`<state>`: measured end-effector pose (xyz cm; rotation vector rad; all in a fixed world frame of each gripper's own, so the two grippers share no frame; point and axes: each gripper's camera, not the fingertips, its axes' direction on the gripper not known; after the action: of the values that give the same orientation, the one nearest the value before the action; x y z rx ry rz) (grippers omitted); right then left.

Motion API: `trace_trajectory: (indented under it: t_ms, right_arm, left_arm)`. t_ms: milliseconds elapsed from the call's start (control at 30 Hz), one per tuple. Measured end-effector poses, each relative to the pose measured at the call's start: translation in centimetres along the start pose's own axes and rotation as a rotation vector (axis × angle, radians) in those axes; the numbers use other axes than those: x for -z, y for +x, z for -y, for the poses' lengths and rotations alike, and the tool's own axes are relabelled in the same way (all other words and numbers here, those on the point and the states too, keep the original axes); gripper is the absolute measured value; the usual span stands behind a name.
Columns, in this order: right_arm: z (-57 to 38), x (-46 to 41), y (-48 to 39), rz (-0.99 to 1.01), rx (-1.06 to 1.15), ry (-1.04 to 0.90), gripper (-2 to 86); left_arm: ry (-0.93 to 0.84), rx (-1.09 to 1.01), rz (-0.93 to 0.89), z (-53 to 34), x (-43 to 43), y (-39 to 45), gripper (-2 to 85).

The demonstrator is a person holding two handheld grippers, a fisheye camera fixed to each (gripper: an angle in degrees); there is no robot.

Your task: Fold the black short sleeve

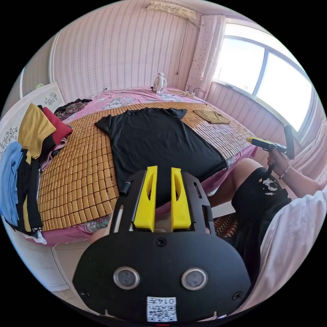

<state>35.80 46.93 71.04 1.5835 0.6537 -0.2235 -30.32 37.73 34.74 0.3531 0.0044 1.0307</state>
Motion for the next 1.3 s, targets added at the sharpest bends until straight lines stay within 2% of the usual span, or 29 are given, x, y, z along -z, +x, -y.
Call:
trace_trajectory:
  t_ms: [100,267,400,600,667,833,900,1067,1200,1300]
  right_arm:
    - [0.3,-0.9,0.7,0.008,-0.015,0.024,6.4]
    - [1.9,-5.7,3.1,0.119,-0.057,-0.051,5.8]
    - [4.6,-10.5,5.4,0.116,-0.087,-0.106,6.1]
    - [12.8,-18.9,10.5,0.134,-0.174,-0.113,6.3]
    - [15.5,-21.3,12.6,0.172,-0.274,-0.114,6.4]
    - [19.9,-22.5,15.2,0.160,-0.380,-0.147,6.4]
    - [21.9,-22.5,15.9,0.140,-0.369,-0.168,6.5]
    - [31.0,-26.4,19.0,0.094,-0.152,-0.213,7.3]
    - [37.2,-33.3,22.7,0.072,-0.143,-0.250,7.9]
    - [41.7,-39.5,25.6,0.078,-0.223,-0.266,8.1]
  left_arm:
    - [-0.020,-0.026,-0.024,2.6,-2.6,0.2,7.3]
    - [-0.049,-0.039,-0.096,8.0,-8.8,-0.2,7.4]
    - [-0.085,-0.032,-0.174,13.8,-15.2,-1.2,7.5]
    - [-0.137,-0.053,-0.239,22.9,-22.8,-2.4,7.5]
    - [-0.166,-0.064,-0.248,25.6,-24.5,-2.5,7.5]
    - [-0.211,-0.108,-0.273,32.7,-27.8,-1.6,7.6]
    - [-0.222,-0.101,-0.296,36.3,-29.6,-0.8,7.6]
    - [-0.218,-0.094,-0.320,44.0,-34.5,1.5,7.6]
    - [-0.237,-0.094,-0.318,50.4,-40.5,3.6,7.7]
    - [-0.250,-0.102,-0.325,54.3,-44.5,4.9,7.7]
